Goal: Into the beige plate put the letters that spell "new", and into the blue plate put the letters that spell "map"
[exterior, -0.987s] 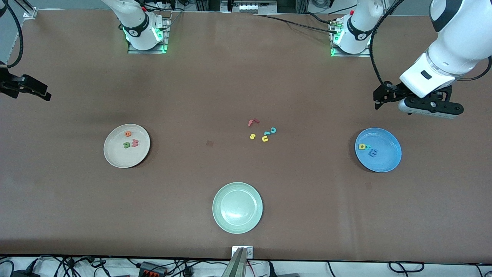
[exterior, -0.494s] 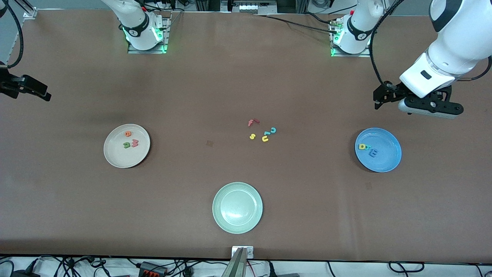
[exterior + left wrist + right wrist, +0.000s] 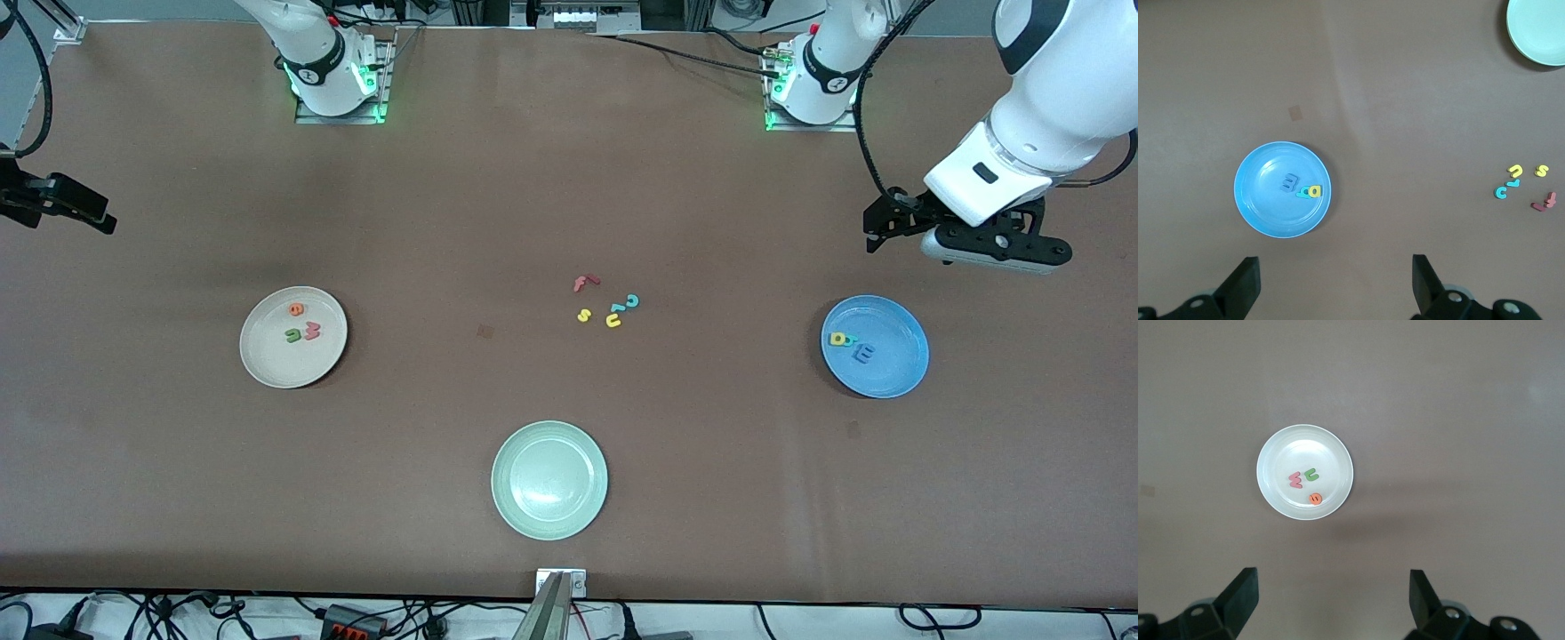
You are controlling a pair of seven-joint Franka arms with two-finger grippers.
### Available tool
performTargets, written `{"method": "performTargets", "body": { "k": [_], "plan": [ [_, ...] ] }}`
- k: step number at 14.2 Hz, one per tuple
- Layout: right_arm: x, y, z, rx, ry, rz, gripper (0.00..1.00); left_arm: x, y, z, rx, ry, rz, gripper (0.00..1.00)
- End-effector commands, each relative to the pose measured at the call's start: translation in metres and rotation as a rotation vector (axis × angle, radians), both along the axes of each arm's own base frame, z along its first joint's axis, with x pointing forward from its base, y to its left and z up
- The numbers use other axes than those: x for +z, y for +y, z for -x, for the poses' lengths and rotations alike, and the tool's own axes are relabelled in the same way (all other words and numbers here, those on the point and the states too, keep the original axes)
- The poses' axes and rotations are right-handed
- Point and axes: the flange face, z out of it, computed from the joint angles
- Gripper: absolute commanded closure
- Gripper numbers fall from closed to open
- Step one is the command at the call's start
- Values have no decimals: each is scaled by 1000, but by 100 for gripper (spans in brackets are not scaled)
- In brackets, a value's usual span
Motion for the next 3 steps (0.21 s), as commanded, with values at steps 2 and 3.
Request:
{"method": "performTargets", "body": {
  "k": [2,3],
  "plan": [
    [1,-2,3,21,-8,17,0,8,1,3,-6,1,-3,0],
    [2,-2,3,21,-10,17,0,8,1,3,-6,1,-3,0]
  ]
}}
